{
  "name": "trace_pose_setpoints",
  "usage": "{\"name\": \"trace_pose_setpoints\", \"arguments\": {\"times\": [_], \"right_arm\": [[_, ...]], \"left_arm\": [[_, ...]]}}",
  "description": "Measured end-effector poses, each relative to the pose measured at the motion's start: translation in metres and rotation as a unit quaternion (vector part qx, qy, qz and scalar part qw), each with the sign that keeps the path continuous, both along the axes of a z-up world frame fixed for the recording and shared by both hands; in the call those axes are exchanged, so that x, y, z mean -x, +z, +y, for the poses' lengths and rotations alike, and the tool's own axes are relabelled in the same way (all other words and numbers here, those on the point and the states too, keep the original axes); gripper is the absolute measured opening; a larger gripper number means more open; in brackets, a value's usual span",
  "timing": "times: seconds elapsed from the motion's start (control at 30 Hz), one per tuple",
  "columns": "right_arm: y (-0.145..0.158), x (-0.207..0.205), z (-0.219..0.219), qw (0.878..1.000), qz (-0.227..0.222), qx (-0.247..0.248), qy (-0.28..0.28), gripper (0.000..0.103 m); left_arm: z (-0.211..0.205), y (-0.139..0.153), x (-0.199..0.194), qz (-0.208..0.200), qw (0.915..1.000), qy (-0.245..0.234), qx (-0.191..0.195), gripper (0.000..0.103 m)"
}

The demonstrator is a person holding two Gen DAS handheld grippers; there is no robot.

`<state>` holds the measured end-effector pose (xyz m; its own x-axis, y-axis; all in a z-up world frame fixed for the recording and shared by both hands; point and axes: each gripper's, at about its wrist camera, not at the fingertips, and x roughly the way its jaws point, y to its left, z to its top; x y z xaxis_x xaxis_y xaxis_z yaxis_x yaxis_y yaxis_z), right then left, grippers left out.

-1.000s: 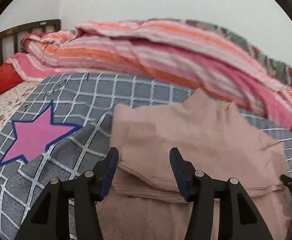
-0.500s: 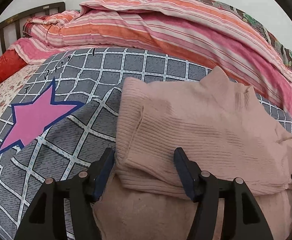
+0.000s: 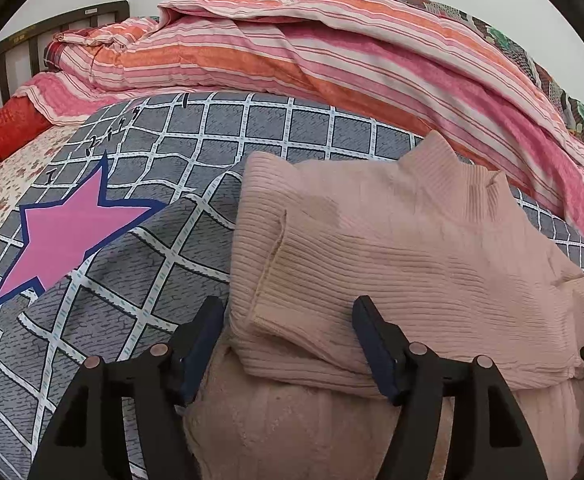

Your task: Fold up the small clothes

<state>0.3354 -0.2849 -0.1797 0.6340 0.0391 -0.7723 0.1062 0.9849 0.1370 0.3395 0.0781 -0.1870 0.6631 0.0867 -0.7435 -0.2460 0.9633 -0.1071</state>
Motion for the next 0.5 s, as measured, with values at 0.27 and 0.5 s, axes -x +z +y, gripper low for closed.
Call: {"name": "trace_pose_setpoints", "arguments": {"times": [0.27, 0.5], "right_arm": [[-0.0002, -0.0001, -0.0004, 1.0, 0.0, 0.0, 0.0, 0.069], [-0.0002, -0.0003, -0.0007, 1.0, 0.0, 0.0, 0.001, 0.069]], "left_arm": [[-0.0002, -0.0002, 0.0001, 0.0, 1.0, 0.0, 0.0, 0.067], [-0.0005, -0.0004, -0.0001, 0.0, 1.0, 0.0, 0.0, 0.067]]}}
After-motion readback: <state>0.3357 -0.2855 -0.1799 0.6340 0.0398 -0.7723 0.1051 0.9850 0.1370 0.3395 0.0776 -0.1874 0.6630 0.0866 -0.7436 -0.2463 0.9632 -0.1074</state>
